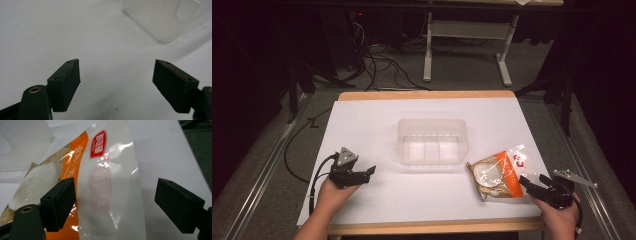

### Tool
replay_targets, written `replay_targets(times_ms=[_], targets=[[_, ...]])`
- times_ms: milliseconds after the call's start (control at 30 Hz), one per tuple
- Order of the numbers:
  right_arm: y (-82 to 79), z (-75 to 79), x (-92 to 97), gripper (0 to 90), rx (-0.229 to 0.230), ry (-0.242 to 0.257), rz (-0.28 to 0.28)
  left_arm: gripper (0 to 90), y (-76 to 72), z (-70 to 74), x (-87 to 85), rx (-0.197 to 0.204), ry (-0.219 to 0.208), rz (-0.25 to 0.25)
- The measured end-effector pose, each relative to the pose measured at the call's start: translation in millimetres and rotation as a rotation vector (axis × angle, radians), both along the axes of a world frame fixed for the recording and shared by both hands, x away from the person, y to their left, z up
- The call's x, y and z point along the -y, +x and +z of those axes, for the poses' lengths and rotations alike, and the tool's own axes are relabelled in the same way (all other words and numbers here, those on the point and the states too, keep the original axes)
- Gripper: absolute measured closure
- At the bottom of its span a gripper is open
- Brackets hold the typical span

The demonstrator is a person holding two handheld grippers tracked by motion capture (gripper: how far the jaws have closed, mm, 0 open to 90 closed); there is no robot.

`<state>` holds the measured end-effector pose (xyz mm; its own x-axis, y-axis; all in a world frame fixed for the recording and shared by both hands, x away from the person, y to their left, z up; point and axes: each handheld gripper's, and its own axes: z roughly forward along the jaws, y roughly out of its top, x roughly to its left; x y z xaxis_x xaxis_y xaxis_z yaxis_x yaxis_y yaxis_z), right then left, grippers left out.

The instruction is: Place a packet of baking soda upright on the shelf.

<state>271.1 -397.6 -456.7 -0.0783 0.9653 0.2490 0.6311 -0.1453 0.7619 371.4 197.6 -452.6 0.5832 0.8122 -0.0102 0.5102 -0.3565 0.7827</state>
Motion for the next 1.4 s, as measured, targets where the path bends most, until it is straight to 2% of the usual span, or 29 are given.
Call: replay_targets(times_ms=[100, 200, 233, 433, 600, 867, 1067, 1400], targets=[[-0.1, -1.8, -2.8, 23.5, -0.019, 0.024, 0.031, 22.5, 0.4, 0.1, 1.8, -0.001, -0.001, -0.004], [-0.8, -1.1, -4.0, 28.5, -0.015, 0.027, 0.050, 22.5, 0.4, -0.4, 2.9, -0.003, 0.003, -0.007], [-2.4, 0.9, -5.3, 33.8, -0.003, 0.037, 0.064, 22.5, -0.3, 0.1, 2.8, 0.000, 0.006, -0.008], [-8.5, 15.2, -13.3, 43.4, 0.094, 0.052, 0.104, 22.5, -0.9, 0.0, 1.7, 0.000, 0.012, -0.010], [-10.8, 24.0, -24.3, 47.3, 0.161, 0.024, 0.144, 22.5, -1.4, -0.9, 3.0, -0.002, 0.018, -0.015], [-10.9, 28.6, -32.2, 50.1, 0.187, 0.053, 0.178, 22.6, -3.2, -1.4, 1.6, -0.002, 0.023, -0.012], [-10.5, 33.6, -55.1, 52.4, 0.206, 0.019, 0.247, 22.8, -3.2, -1.9, 2.3, -0.005, 0.026, -0.019], [-8.2, 36.4, -84.2, 56.6, 0.207, -0.024, 0.337, 23.2, -4.6, -1.8, 1.1, -0.005, 0.031, -0.020]])
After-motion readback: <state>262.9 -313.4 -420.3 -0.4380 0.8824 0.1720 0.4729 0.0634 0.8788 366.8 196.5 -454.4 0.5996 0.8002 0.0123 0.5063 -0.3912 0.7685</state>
